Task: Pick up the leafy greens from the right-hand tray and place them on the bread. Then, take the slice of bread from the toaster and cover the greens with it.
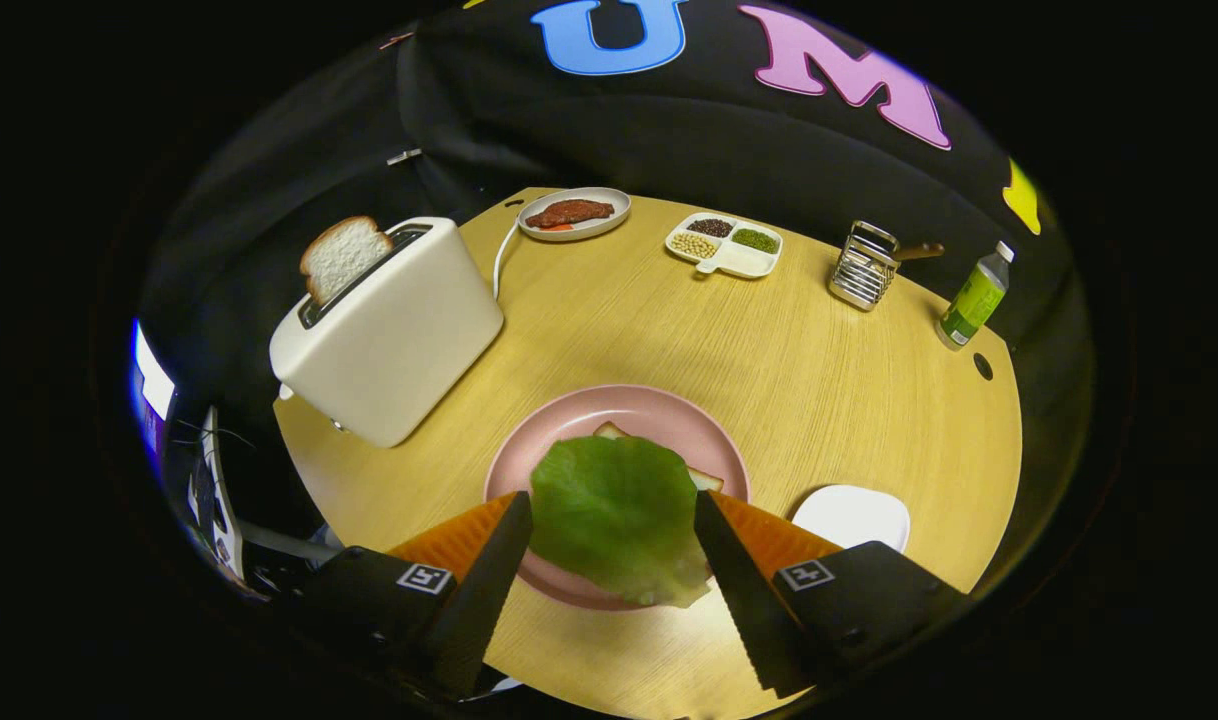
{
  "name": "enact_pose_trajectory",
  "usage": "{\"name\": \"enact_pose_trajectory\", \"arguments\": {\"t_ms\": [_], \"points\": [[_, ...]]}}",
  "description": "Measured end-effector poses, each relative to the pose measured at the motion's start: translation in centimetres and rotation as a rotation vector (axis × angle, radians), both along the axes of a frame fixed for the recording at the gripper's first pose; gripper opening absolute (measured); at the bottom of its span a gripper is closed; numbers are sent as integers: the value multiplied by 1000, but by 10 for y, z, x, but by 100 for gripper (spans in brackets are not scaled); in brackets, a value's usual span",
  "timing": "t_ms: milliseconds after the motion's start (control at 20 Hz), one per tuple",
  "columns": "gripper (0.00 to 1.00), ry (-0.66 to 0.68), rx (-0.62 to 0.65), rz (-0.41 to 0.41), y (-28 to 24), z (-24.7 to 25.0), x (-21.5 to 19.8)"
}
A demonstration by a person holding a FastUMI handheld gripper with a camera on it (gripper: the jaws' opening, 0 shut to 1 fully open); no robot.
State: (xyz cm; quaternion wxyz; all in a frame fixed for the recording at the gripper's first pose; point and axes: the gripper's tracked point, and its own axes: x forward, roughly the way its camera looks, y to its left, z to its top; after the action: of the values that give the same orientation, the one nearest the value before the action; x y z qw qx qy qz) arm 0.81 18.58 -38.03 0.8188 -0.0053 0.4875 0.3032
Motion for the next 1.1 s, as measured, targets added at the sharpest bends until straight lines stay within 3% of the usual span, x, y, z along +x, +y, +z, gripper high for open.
{"name": "enact_pose_trajectory", "arguments": {"t_ms": [250,500,800,1100], "points": [[98,-10,44,-19,9,20,-3],[100,-85,132,-37,34,84,8],[99,-150,282,7,118,177,20],[99,-99,359,12,212,199,16]]}}
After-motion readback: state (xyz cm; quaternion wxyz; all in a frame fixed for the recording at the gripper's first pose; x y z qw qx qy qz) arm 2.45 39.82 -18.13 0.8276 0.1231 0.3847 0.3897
